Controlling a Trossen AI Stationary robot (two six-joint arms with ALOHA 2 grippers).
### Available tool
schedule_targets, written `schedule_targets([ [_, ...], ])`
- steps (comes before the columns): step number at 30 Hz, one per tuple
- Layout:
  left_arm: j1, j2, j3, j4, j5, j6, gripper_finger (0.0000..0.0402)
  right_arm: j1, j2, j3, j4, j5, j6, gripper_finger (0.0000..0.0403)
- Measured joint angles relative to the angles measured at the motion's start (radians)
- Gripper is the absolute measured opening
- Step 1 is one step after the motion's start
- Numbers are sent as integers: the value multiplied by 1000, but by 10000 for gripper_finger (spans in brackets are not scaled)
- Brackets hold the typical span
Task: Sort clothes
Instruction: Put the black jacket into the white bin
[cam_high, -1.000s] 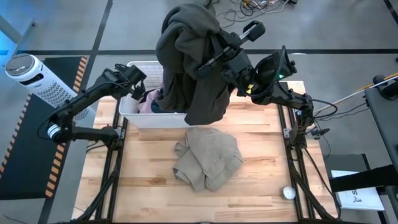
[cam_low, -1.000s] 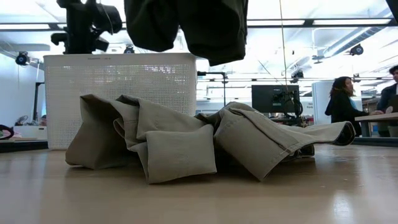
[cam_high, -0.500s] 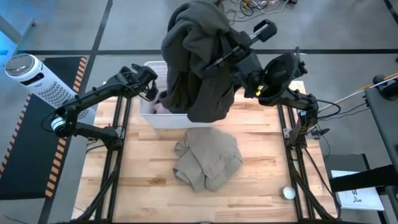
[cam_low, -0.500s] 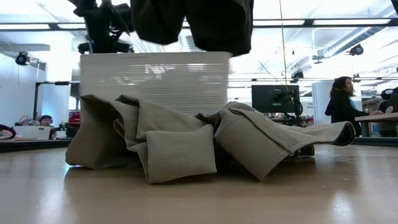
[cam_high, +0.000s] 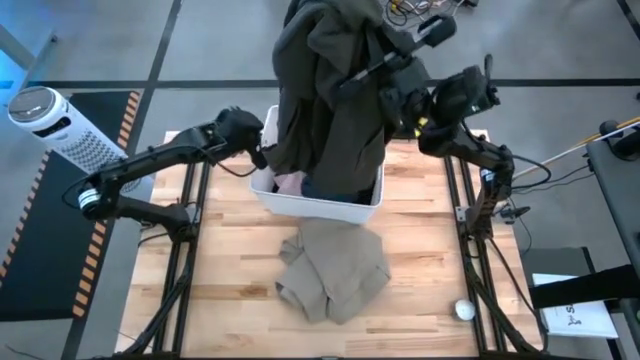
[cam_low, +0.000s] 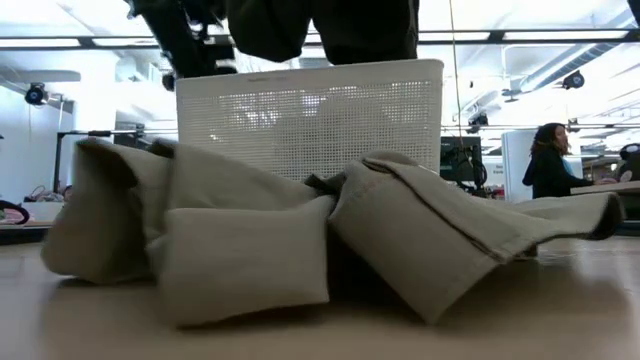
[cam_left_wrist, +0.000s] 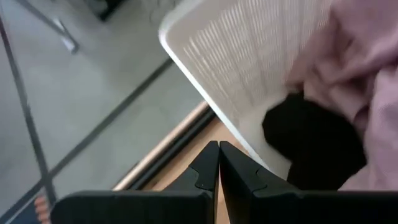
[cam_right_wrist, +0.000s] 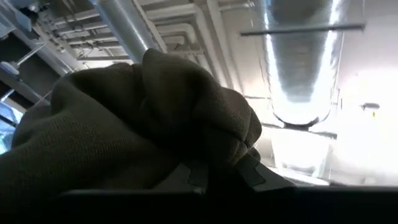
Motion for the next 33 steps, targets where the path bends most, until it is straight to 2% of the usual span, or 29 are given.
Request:
schedule_targets([
  [6,-1,-159,0,44,-13,5,0,-111,16,-1,-98,-22,257,2],
  [10,-2,-280,-16,70,-4,4,0,-144,47,-2,-228,-23,354,2],
  [15,-3,-434,-79,122,63,-3,0,-162,79,-3,-527,-23,410,2],
  [19,-3,-550,-148,155,114,-14,0,-167,87,-3,-849,25,436,2],
  [27,-3,-687,-274,200,161,-28,0,-179,88,-3,-1414,19,637,2],
  [33,-3,-716,-350,282,242,-30,0,-216,119,-6,-1629,-168,774,2],
])
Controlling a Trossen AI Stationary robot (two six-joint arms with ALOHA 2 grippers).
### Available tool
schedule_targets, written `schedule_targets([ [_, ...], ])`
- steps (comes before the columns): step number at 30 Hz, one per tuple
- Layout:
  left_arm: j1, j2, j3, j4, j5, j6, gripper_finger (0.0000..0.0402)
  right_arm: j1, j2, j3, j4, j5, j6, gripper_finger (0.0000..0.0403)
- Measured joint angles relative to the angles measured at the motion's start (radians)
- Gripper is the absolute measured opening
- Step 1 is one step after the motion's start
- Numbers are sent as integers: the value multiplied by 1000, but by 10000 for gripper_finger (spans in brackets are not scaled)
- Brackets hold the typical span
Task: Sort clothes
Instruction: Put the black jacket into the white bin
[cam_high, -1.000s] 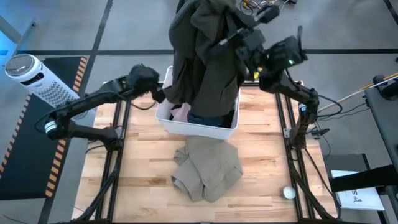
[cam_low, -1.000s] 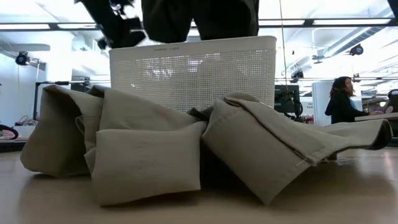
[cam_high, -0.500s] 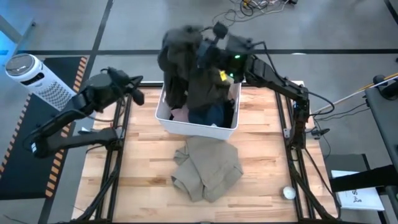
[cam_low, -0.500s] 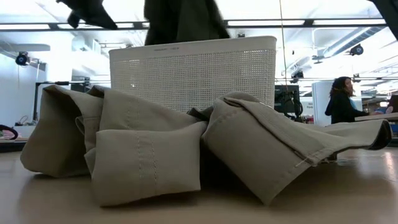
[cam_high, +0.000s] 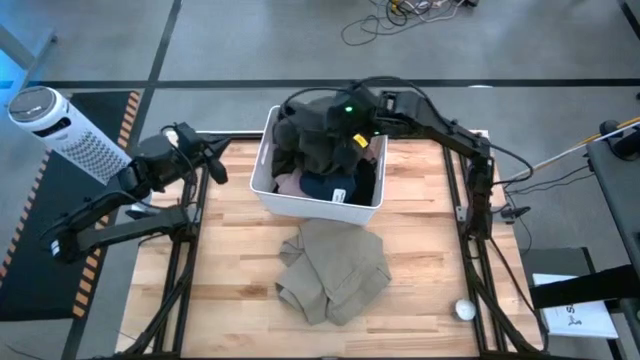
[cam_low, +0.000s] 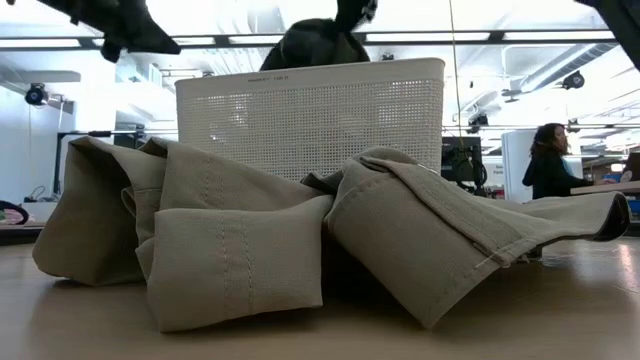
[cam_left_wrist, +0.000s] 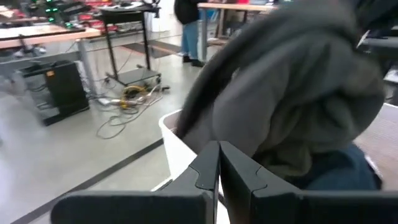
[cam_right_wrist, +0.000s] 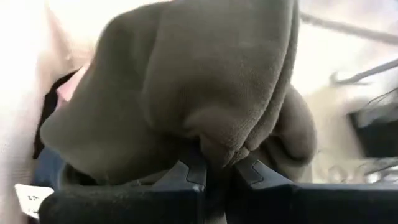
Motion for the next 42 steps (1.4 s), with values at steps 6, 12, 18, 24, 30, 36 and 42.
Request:
schedule_targets([
  [6,1,3,-50,74,32,-15,0,-36,103,-2,-48,-39,40,2],
  [12,-1,4,-77,100,72,-17,0,-51,229,-2,-113,-91,47,3],
  [18,-2,3,-82,129,72,-18,0,-41,271,-2,-175,-89,68,46],
  [24,-2,8,-85,138,72,-18,0,-2,208,-3,-179,-70,79,127],
  [30,-2,19,-85,146,72,-18,0,33,115,-3,-126,59,103,221],
  [36,-2,31,-85,160,72,-18,0,41,42,2,-41,79,102,293],
  [42,-2,42,-85,181,80,-16,0,26,41,3,96,-39,95,281],
])
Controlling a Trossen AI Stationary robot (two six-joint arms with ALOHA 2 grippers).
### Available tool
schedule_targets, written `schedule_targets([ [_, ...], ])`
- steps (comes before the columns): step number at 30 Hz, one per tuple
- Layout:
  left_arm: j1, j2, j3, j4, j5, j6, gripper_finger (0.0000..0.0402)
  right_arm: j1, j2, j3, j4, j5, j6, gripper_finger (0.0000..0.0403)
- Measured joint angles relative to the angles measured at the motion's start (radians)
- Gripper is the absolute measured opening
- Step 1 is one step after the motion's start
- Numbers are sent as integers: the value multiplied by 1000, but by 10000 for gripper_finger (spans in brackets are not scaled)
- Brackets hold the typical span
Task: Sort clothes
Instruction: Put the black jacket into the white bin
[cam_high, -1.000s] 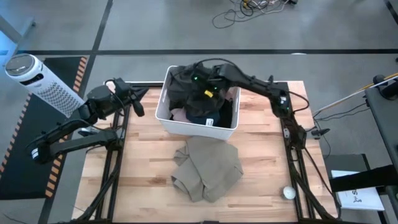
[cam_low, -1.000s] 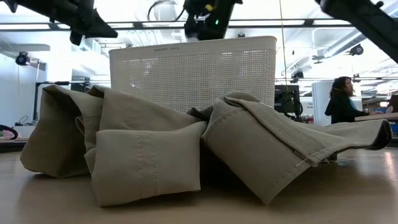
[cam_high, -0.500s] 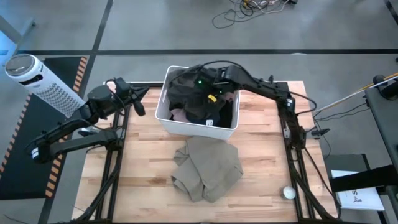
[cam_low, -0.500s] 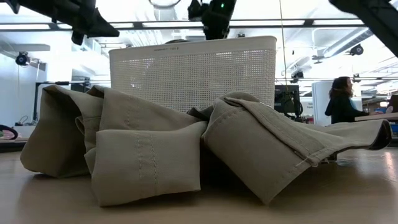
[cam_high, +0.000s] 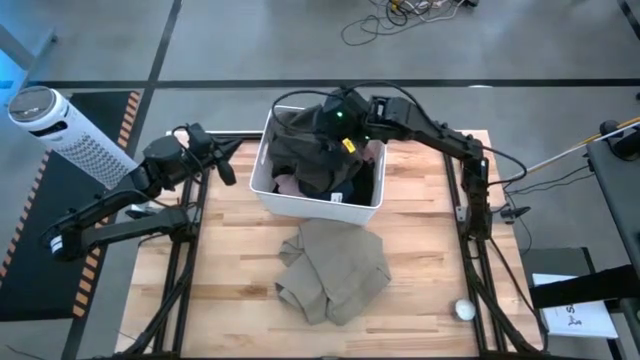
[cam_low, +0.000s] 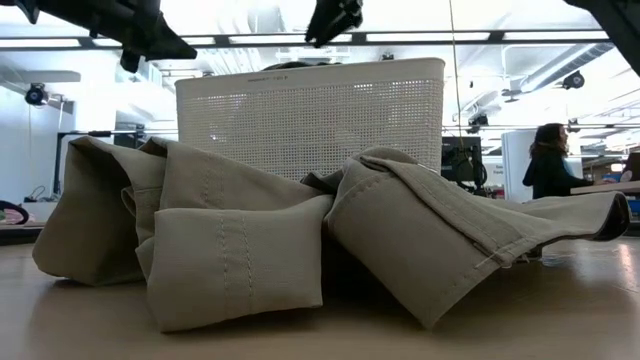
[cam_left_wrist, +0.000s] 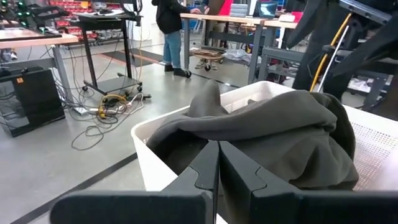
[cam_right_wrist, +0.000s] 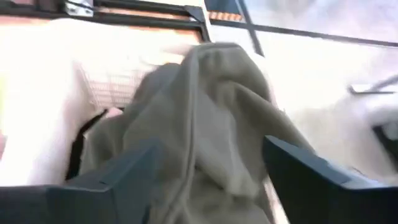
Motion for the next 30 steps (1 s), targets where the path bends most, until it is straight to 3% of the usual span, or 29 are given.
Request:
schedule_targets([
  [3,0,1,0,8,11,13,0,-14,34,0,27,-50,0,226],
  [9,0,-7,0,16,12,32,0,-37,146,0,51,-51,5,52],
  [11,0,-14,0,18,12,33,0,-44,192,0,54,-54,23,14],
  [14,0,-19,0,18,12,33,0,-49,264,0,53,-59,66,16],
  [20,0,-18,-2,14,12,33,0,-40,380,4,45,-184,116,3],
  [30,0,-19,-41,24,10,33,0,-14,471,5,-9,-251,152,0],
])
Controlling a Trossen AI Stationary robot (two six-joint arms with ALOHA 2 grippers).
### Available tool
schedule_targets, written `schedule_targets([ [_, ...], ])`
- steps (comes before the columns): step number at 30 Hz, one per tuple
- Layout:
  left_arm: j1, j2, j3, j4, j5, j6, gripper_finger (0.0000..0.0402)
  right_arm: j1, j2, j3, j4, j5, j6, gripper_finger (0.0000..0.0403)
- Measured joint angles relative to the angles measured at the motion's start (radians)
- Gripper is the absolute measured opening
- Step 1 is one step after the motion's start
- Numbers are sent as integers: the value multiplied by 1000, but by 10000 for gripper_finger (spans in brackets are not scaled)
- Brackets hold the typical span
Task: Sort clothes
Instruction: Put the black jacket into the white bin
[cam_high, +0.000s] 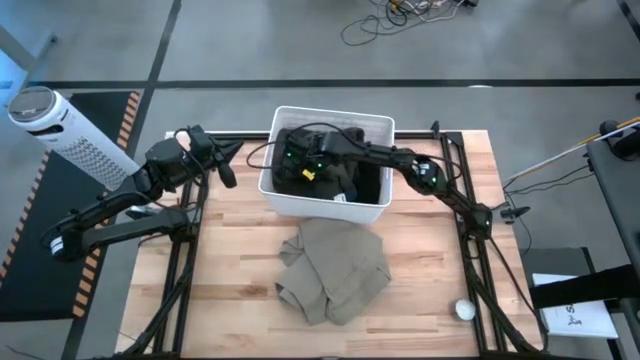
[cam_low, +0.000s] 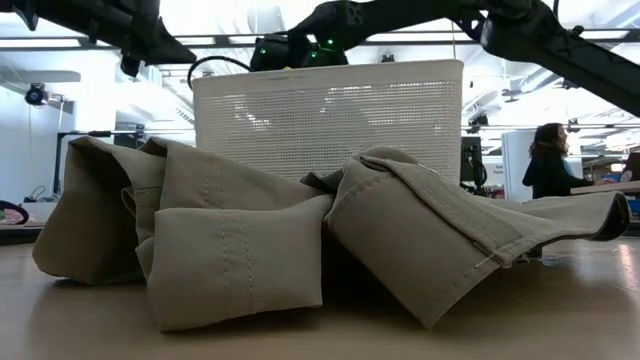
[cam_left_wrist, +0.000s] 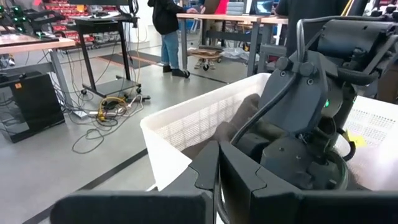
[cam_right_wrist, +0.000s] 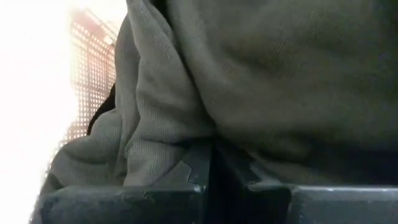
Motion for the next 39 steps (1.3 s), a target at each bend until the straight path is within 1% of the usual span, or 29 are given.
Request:
schedule_targets([
  [2,0,0,-5,2,0,0,0,0,2,-1,-10,1,-3,0],
  [6,0,0,-5,9,-1,0,0,1,-36,-7,-17,11,-23,0],
  [9,0,-3,-5,15,-1,3,0,4,-98,-12,-35,25,-35,0],
  [14,0,-14,-5,16,-1,3,0,10,-257,-8,-80,28,-90,0],
  [20,0,-20,-5,15,-1,3,0,6,-388,-9,-115,57,-93,0],
  [23,0,-22,-5,14,-1,3,0,0,-429,-10,-144,62,-104,0],
  [26,0,-31,-5,9,-1,3,0,-11,-428,-36,-208,64,-111,0],
  [30,0,-45,-5,1,0,3,0,-22,-427,-162,-194,66,-102,0],
  [32,0,-54,-5,-5,0,3,0,-27,-429,-261,-144,65,-102,0],
  [35,0,-64,-5,-12,6,3,0,-38,-426,-438,-7,54,-111,0],
  [39,0,-71,-5,-12,33,20,0,-59,-432,-638,171,-57,-112,0],
])
